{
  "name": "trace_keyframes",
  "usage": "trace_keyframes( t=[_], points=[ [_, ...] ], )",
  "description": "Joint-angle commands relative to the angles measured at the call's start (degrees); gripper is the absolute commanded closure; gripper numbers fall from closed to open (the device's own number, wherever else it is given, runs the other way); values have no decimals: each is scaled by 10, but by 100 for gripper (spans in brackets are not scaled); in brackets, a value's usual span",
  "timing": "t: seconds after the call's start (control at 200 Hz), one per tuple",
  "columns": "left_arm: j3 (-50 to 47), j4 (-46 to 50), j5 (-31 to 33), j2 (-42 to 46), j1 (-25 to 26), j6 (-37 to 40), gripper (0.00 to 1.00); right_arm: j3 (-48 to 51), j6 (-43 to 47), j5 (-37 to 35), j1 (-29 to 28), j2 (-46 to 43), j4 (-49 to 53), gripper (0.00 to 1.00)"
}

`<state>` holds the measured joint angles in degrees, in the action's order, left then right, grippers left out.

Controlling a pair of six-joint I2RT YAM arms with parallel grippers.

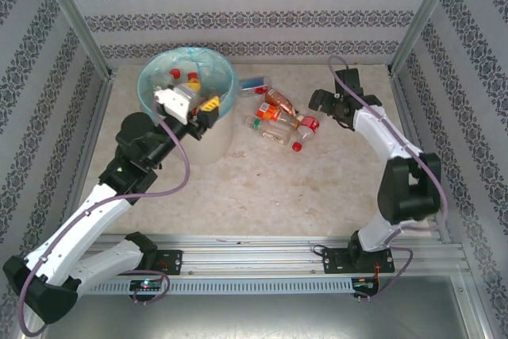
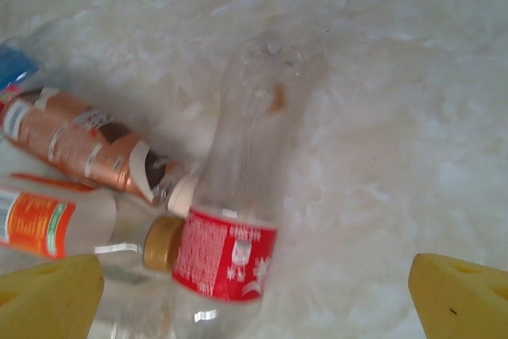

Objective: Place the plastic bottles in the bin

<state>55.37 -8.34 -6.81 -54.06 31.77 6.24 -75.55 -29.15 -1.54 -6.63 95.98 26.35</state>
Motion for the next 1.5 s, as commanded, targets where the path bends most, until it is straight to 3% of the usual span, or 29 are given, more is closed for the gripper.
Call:
trace_keyframes(
  t=[0.0, 0.23, 0.495, 0.64, 0.729, 0.864, 0.969, 1.219, 1.354, 1.494],
  points=[
    [-4, -24, -42, -14, 40, 45, 42, -44, -32, 50, 13, 53, 7, 2],
    [-13, -24, -102, -43, 104, 71, 39, -82, -49, 72, 18, 154, 3, 2],
    [-15, -14, -116, -104, 171, 71, 35, -107, -45, 93, 20, 220, 12, 9],
    [-17, -5, -138, -130, 191, 72, 22, -99, -41, 112, 22, 234, 9, 12],
    [-18, 1, -153, -138, 199, 76, 18, -83, -36, 121, 25, 228, -3, 19],
    [-18, 3, -144, -142, 201, 77, 15, -60, -27, 149, 35, 216, -11, 38],
    [-20, 2, -123, -140, 201, 77, 13, -18, -27, 155, 44, 178, -29, 46],
    [8, 35, -69, -146, 201, 32, 11, 101, 0, 153, 45, -6, -41, 47],
    [56, 109, -79, -140, 200, 28, 8, 183, 26, 231, 40, -148, -67, 46],
    [93, 153, -64, -118, 183, -1, 7, 280, 24, 314, 9, -298, -172, 49]
  ],
)
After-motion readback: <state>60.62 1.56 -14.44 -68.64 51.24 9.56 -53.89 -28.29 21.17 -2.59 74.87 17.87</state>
